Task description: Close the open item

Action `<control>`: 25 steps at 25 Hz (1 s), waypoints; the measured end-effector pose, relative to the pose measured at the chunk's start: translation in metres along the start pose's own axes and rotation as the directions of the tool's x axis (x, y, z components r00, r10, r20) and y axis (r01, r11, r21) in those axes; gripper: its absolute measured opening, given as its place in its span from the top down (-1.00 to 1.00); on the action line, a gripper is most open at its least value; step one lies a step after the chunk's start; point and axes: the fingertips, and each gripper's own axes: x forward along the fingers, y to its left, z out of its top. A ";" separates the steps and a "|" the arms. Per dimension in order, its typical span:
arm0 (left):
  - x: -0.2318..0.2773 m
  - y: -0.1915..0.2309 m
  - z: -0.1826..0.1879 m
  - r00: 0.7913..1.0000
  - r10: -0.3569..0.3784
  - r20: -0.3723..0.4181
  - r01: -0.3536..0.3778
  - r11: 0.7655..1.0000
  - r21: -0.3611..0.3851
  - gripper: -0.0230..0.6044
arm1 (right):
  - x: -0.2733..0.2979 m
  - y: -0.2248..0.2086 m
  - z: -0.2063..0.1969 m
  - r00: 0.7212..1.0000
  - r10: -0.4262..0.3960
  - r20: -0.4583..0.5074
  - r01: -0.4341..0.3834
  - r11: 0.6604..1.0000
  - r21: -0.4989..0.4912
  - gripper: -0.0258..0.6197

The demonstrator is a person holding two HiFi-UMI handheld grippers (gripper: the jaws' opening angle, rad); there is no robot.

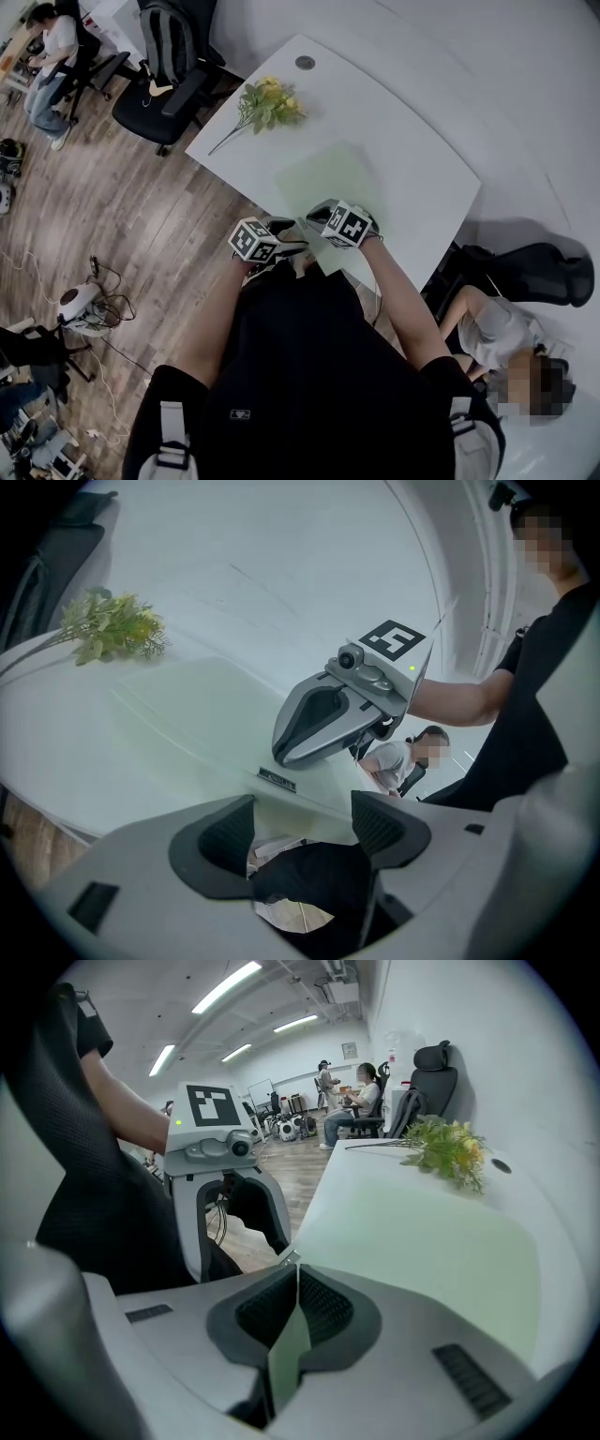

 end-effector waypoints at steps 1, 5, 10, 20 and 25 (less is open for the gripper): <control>0.000 0.001 0.000 1.000 0.003 0.002 -0.003 1.000 -0.001 -0.08 | -0.001 0.000 0.001 1.000 0.006 0.003 -0.006 1.000 0.000 0.89; -0.003 0.000 0.000 1.000 0.006 0.013 -0.006 1.000 -0.013 -0.08 | -0.005 0.001 0.001 1.000 0.018 0.018 -0.018 1.000 0.010 0.89; -0.019 0.009 -0.010 0.998 0.059 0.022 -0.058 0.998 -0.039 -0.07 | -0.012 0.005 0.001 0.998 0.028 0.053 -0.030 0.999 0.037 0.89; -0.048 0.002 0.002 0.982 0.109 0.156 -0.103 0.994 -0.042 0.55 | -0.047 0.009 0.001 0.966 -0.050 0.255 0.019 0.993 0.121 0.89; -0.065 -0.001 0.016 0.964 0.138 0.226 -0.139 0.990 -0.015 0.88 | -0.063 0.015 0.000 0.933 -0.125 0.337 0.069 0.983 0.171 0.89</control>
